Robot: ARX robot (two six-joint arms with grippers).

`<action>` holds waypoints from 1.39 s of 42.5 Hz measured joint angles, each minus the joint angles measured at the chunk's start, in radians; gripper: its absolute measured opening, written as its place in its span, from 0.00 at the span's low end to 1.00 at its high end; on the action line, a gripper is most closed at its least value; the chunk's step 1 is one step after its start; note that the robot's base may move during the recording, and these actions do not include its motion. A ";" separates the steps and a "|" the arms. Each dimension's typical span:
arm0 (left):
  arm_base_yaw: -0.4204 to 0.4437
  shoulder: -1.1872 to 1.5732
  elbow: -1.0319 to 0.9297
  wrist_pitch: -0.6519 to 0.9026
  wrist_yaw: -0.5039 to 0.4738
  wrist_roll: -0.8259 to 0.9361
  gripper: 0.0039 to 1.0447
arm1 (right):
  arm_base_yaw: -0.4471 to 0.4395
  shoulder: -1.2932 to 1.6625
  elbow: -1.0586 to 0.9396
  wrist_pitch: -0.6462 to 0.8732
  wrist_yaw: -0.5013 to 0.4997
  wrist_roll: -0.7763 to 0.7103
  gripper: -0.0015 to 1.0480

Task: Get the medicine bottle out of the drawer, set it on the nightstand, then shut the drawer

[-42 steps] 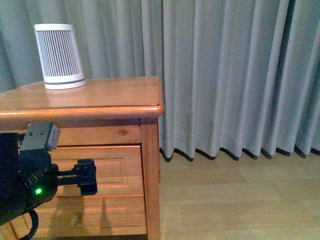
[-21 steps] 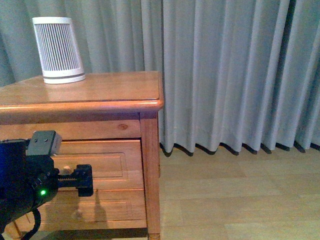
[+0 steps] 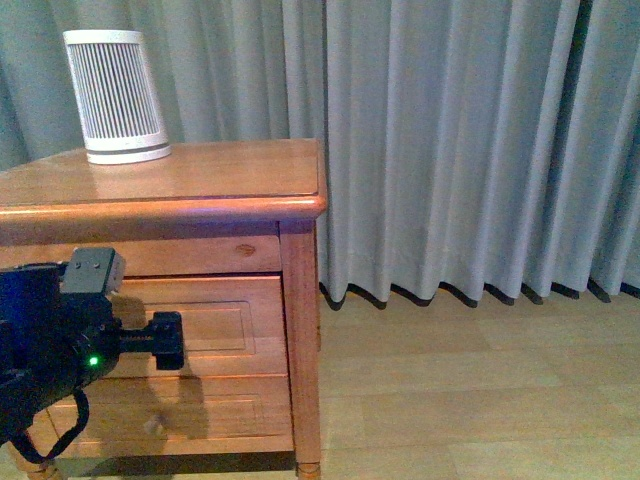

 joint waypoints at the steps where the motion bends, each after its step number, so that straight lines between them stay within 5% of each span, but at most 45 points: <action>1: 0.004 0.007 0.005 -0.006 0.000 0.005 0.94 | 0.000 0.000 0.000 0.000 0.000 0.000 0.93; 20: 0.040 0.040 0.031 -0.029 -0.005 0.032 0.90 | 0.000 0.000 0.000 0.000 0.000 0.000 0.93; 36: 0.035 0.040 0.032 -0.029 0.001 0.031 0.27 | 0.000 0.000 0.000 0.000 0.000 0.000 0.93; 59: 0.032 0.033 0.020 -0.026 0.002 0.021 0.24 | 0.000 0.000 0.000 0.000 0.000 0.000 0.93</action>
